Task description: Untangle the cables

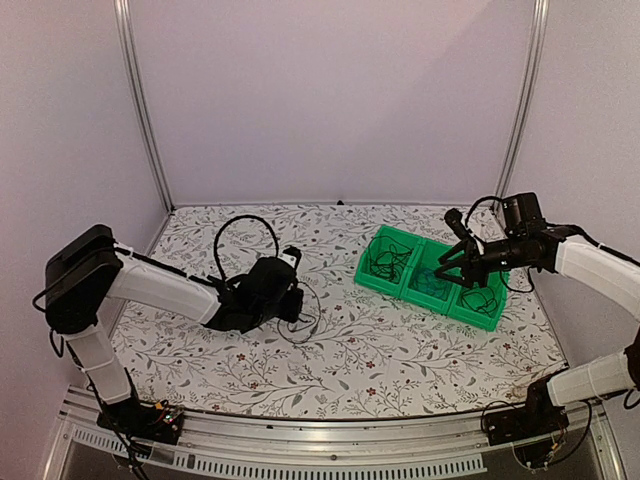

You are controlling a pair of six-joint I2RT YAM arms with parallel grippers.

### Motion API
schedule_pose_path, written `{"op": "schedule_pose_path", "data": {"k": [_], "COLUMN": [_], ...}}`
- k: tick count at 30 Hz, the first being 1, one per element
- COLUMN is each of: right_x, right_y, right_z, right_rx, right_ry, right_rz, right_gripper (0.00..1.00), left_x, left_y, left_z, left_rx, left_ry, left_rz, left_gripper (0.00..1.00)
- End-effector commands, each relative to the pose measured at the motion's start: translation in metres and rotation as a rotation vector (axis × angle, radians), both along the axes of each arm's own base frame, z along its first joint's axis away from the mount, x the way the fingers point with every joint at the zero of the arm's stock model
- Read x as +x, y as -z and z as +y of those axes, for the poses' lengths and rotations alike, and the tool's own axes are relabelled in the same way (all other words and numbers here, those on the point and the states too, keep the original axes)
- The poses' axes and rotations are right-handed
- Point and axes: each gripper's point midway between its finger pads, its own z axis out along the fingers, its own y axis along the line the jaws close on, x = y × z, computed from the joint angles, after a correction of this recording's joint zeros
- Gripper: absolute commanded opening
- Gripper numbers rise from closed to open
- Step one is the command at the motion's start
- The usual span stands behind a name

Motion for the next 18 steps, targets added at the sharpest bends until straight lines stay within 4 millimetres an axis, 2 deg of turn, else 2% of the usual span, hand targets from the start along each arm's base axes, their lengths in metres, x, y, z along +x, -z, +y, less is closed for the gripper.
{"op": "schedule_pose_path", "data": {"k": [1,3,5,10,14,18], "right_x": [0.002,0.001,-0.005,-0.021,-0.031,-0.036], "right_y": [-0.054,-0.069,-0.073,-0.06,-0.047,-0.038], "right_z": [0.024,0.04,0.06,0.111,0.133,0.14], "right_rx": [0.089,0.121,0.142,0.143,0.135,0.149], "right_ry": [-0.084,-0.125,-0.182,-0.311,-0.37,-0.392], "right_rz": [-0.108,-0.102,-0.066,0.013,0.071,0.119], "right_gripper": [0.47,0.48,0.49,0.52,0.55,0.56], "left_x": [-0.021,-0.034,-0.044,-0.064,-0.072,-0.074], "left_y": [-0.083,-0.101,-0.116,-0.142,-0.155,-0.16], "left_z": [-0.052,-0.065,-0.077,-0.103,-0.119,-0.129], "left_rx": [-0.099,-0.122,-0.142,-0.169,-0.179,-0.18], "left_ry": [0.185,0.228,0.253,0.292,0.317,0.33], "left_rz": [-0.2,-0.227,-0.245,-0.277,-0.295,-0.302], "left_gripper": [0.03,0.02,0.02,0.02,0.02,0.02]}}
